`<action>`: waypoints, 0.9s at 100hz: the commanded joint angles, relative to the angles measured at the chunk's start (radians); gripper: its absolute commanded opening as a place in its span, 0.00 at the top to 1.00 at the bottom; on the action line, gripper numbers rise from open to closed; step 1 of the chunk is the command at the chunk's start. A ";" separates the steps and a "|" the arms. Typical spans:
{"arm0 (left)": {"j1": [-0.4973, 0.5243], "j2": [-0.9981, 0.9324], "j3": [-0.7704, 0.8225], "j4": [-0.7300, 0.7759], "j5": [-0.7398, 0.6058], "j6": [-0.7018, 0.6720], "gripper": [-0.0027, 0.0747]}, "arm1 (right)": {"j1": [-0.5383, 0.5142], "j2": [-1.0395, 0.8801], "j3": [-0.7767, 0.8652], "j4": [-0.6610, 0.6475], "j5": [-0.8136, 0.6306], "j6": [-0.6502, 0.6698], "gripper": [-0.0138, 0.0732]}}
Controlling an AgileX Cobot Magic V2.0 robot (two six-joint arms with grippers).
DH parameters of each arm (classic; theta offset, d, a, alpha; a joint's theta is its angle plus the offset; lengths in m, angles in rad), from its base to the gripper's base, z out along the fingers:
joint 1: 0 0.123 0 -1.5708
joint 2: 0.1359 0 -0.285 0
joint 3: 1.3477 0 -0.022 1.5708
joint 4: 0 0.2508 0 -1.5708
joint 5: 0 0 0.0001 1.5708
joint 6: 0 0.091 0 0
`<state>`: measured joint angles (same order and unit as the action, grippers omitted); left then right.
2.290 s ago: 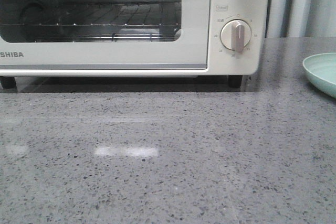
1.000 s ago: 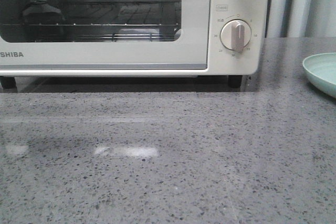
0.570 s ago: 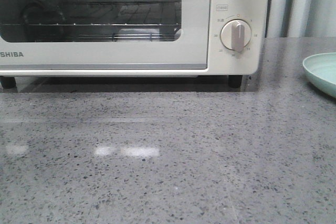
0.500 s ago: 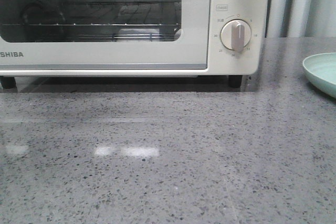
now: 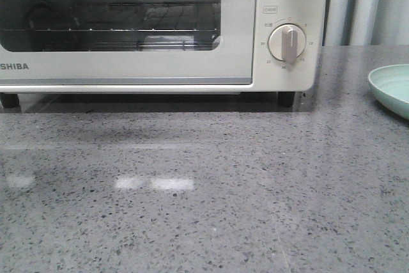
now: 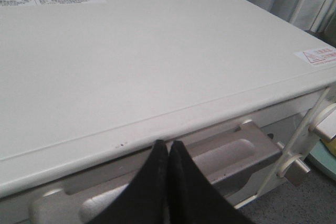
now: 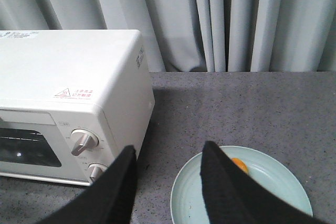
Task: Put bread in oven
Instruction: 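Pull the oven door down and open with the left gripper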
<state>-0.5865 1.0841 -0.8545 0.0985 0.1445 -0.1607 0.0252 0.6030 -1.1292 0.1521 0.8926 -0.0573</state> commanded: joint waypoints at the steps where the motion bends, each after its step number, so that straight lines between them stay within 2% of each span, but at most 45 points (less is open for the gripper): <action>1: -0.007 0.008 -0.022 -0.008 0.047 -0.007 0.99 | 0.001 0.016 -0.031 0.007 -0.065 -0.014 0.55; 26: -0.007 0.005 -0.001 -0.038 0.196 -0.007 0.99 | 0.001 0.016 -0.031 0.007 -0.056 -0.014 0.55; 49: -0.046 -0.119 0.196 -0.143 0.075 -0.007 0.99 | 0.001 0.012 -0.031 0.007 -0.044 -0.014 0.55; 60: -0.080 -0.193 0.265 -0.214 0.083 -0.007 0.99 | 0.001 0.012 -0.034 0.007 -0.040 -0.014 0.55; 75: -0.154 -0.307 0.288 -0.290 0.138 -0.007 0.99 | 0.001 0.012 -0.034 0.007 -0.034 -0.014 0.55; 90: -0.250 -0.416 0.288 -0.324 0.115 -0.007 0.99 | 0.001 0.021 -0.034 0.007 0.006 -0.014 0.55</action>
<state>-0.7830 0.7300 -0.5358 -0.1969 0.3262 -0.1607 0.0252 0.6030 -1.1322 0.1526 0.9381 -0.0653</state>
